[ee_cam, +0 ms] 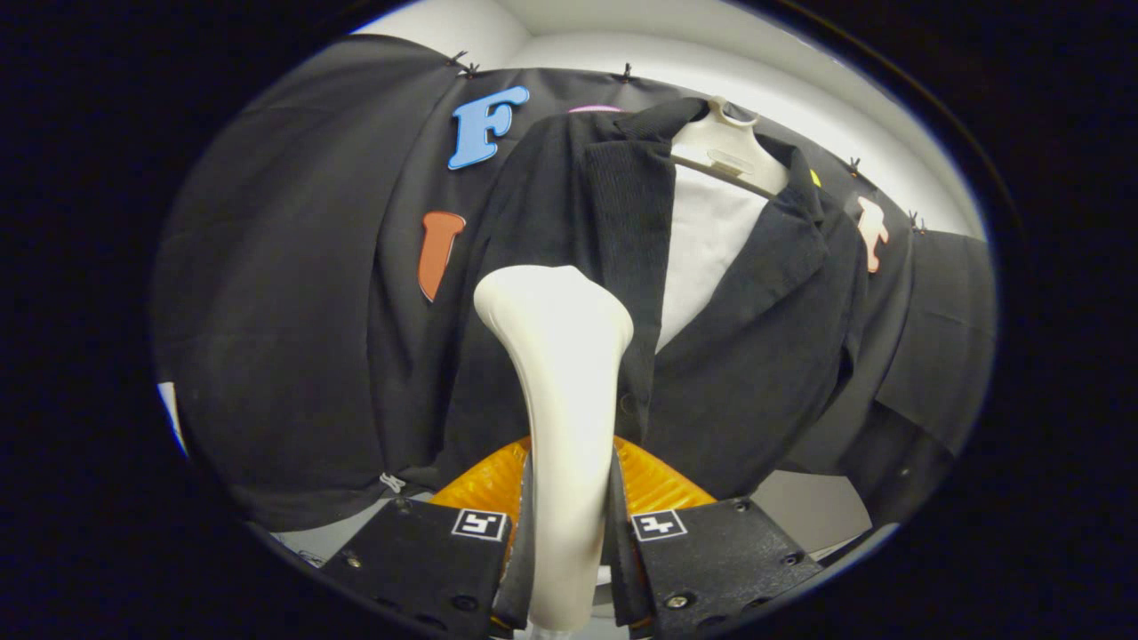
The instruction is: Iron the clothes twice with a garment steamer, once on the left side and once on the right side.
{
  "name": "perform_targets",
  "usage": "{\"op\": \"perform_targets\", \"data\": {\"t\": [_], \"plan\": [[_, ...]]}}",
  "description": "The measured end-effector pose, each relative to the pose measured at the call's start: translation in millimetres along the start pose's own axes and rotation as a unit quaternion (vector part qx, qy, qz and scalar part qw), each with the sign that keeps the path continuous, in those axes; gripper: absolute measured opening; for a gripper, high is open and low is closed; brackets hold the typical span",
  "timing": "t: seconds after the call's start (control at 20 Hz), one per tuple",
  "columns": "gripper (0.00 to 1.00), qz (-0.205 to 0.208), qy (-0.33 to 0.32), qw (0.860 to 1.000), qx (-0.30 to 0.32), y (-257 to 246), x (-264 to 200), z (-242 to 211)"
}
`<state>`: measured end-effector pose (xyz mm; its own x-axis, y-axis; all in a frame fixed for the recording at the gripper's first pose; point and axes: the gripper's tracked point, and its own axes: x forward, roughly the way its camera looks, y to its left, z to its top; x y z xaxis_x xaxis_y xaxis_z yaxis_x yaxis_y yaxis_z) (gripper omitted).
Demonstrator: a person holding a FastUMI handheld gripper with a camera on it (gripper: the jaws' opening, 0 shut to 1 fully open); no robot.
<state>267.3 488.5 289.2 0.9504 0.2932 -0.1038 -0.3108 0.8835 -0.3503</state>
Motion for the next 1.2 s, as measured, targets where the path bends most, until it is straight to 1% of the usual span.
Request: {"op": "perform_targets", "data": {"t": [0.2,0.35,0.55,0.95,1.2], "plan": [[0.38,0.004,0.012,1.0,-0.004,4.3,-0.1,-21.6],[0.38,0.012,0.033,0.999,0.001,9.7,2.1,-47.5],[0.38,0.018,0.057,0.998,-0.007,15.1,7.2,-78.5],[0.38,0.024,0.088,0.996,-0.02,28.2,7.2,-126.1],[0.38,0.033,0.116,0.992,-0.03,40.1,8.6,-165.5]]}}
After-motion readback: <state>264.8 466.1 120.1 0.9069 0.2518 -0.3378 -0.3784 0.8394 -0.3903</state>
